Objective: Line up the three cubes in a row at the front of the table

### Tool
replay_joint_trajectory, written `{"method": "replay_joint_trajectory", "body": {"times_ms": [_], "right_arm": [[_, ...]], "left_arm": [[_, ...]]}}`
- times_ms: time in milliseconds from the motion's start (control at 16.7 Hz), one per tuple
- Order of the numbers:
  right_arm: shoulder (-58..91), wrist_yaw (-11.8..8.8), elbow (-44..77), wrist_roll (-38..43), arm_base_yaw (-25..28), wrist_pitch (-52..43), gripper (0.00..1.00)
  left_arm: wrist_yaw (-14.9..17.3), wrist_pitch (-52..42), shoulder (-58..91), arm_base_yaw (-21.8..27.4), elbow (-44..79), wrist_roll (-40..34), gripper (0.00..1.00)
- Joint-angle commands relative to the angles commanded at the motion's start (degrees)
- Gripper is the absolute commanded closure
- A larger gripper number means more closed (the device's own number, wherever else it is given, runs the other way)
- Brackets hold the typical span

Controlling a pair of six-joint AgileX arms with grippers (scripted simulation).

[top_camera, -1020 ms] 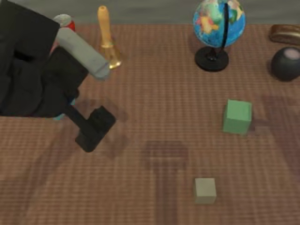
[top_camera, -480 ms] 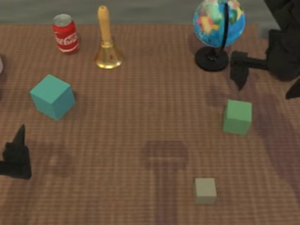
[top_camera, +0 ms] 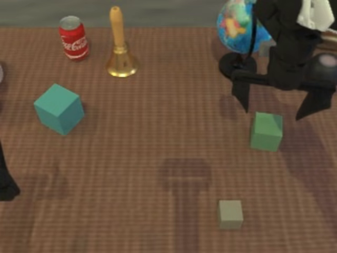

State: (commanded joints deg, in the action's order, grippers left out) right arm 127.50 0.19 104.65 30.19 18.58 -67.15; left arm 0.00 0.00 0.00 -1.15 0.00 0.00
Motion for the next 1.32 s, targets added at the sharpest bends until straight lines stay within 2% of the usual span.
{"method": "replay_joint_trajectory", "body": {"times_ms": [360, 780, 1080, 1320], "right_arm": [[0.33, 0.00, -0.86, -0.12, -0.21, 1.06, 0.00], [5.88, 0.06, -9.72, 0.12, 0.05, 15.90, 0.00], [6.41, 0.07, -10.44, 0.16, 0.08, 16.85, 0.00], [6.41, 0.07, -10.44, 0.16, 0.08, 16.85, 0.30]], "left_arm": [[0.00, 0.00, 0.00, 0.00, 0.00, 0.00, 0.00], [0.00, 0.00, 0.00, 0.00, 0.00, 0.00, 0.00], [0.00, 0.00, 0.00, 0.00, 0.00, 0.00, 0.00], [0.00, 0.00, 0.00, 0.00, 0.00, 0.00, 0.00]]}}
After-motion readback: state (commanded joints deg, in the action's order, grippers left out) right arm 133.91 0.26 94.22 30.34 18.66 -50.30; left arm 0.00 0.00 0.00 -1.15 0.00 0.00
